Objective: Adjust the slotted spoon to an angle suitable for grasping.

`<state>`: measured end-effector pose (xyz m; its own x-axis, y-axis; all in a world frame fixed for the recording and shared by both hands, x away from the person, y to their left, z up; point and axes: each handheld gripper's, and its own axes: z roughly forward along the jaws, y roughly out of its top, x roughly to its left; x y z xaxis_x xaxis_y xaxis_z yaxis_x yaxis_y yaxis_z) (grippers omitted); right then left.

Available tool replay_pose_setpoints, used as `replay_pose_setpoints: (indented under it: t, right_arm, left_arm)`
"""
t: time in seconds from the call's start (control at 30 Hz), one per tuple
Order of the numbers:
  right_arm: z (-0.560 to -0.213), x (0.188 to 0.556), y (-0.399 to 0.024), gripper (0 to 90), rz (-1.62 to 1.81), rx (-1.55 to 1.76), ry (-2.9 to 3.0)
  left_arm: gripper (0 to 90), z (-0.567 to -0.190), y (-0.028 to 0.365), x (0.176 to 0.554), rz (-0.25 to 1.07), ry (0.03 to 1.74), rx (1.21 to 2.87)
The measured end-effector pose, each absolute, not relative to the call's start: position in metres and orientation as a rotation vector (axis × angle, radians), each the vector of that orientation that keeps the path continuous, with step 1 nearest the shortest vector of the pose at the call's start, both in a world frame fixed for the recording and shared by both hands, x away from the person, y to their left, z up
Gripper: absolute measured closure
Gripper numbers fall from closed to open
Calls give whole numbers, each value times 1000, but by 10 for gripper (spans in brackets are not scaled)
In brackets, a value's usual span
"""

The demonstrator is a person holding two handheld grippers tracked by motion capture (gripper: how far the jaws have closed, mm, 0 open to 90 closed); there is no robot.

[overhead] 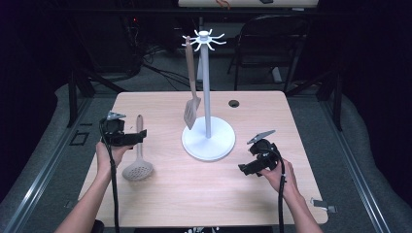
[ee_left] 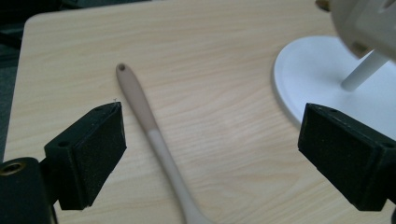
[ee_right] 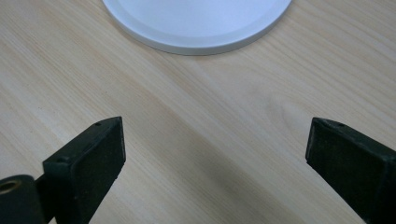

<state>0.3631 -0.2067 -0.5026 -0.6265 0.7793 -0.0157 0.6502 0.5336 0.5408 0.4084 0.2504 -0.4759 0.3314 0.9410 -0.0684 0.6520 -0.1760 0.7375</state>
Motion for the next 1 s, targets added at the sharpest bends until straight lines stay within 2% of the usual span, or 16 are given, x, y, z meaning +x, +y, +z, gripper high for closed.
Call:
replay_pose_setpoints:
  t: [0.27,0.33,0.4,0.8,1.0]
  right_arm:
    - [-503,363,-208,47,737,1207,2521]
    - [-502,363,-207,47,718,1201,2519]
    - [-503,363,-206,47,727,1202,2529]
    - [-503,363,-204,53,697,1181,2542]
    - [-504,363,-204,53,711,1198,2529]
  left_arm:
    - [212,-504,249,427,511,1481,2007]
    - [280,-511,249,431,506,1500,2043]
    - [303,-518,249,435,484,1529,2053]
    - [571,-544,256,449,418,1583,2137]
    - [623,-549,253,451,405,1576,2189]
